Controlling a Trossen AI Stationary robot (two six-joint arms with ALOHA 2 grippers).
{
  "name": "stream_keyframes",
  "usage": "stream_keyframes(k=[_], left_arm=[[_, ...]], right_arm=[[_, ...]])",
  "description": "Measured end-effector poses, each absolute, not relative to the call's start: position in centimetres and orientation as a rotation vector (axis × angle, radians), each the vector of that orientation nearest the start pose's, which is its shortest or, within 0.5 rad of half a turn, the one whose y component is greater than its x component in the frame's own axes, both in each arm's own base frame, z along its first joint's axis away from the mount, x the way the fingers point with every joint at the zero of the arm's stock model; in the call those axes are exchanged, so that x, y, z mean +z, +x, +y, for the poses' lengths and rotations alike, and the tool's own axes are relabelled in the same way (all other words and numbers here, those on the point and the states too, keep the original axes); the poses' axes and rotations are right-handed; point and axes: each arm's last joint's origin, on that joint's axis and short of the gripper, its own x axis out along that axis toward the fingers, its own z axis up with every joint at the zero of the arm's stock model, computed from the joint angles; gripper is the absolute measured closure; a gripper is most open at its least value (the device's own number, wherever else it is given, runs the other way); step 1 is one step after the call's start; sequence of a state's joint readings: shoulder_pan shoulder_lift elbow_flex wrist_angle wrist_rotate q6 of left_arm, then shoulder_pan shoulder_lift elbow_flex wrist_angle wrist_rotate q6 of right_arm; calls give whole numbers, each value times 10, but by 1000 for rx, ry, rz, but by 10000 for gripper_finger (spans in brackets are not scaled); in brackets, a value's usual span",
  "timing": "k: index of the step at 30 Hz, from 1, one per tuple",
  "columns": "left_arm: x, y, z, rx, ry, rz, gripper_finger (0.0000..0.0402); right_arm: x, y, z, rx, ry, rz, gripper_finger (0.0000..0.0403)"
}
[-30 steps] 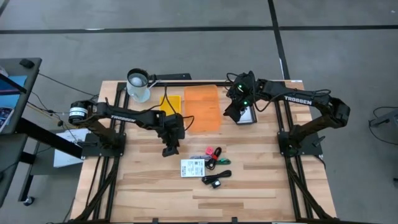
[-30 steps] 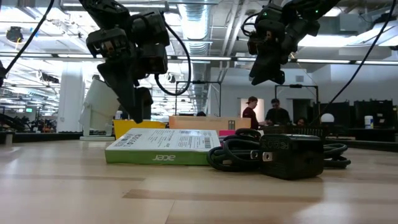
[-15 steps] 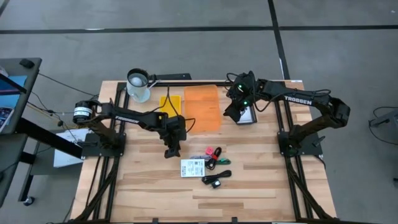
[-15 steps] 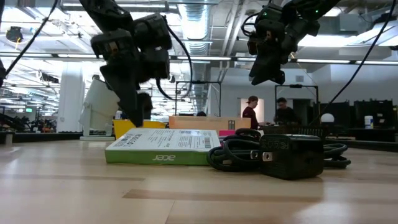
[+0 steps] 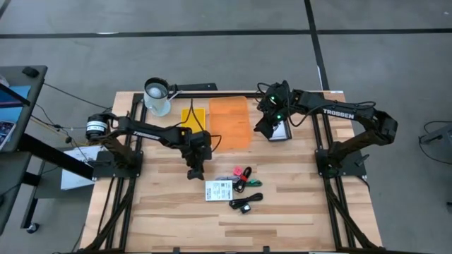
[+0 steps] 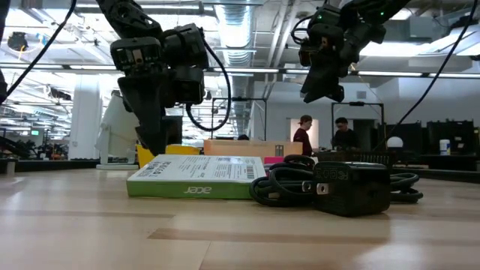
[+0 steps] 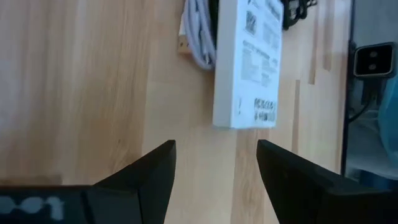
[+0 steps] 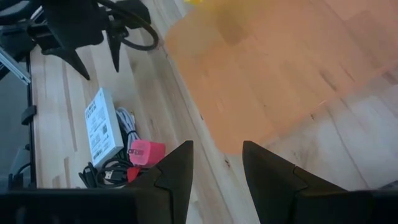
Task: Pick and place items into bin
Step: Put the white card reader box into the black bin
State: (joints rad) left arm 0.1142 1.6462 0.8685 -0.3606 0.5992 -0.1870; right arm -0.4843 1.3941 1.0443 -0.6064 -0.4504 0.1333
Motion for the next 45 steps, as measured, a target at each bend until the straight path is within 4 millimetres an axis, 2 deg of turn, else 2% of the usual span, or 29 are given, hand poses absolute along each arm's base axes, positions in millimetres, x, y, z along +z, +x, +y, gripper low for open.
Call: stream_keyframes(k=[37,45], left_arm=[[151,298,16,-235,-563,1124,187],[139,304,14,-280,-620,1136,187]], right_arm=[[259,252,-118,-66,565,851,270],[259,252,-118,-64,565,851,269]])
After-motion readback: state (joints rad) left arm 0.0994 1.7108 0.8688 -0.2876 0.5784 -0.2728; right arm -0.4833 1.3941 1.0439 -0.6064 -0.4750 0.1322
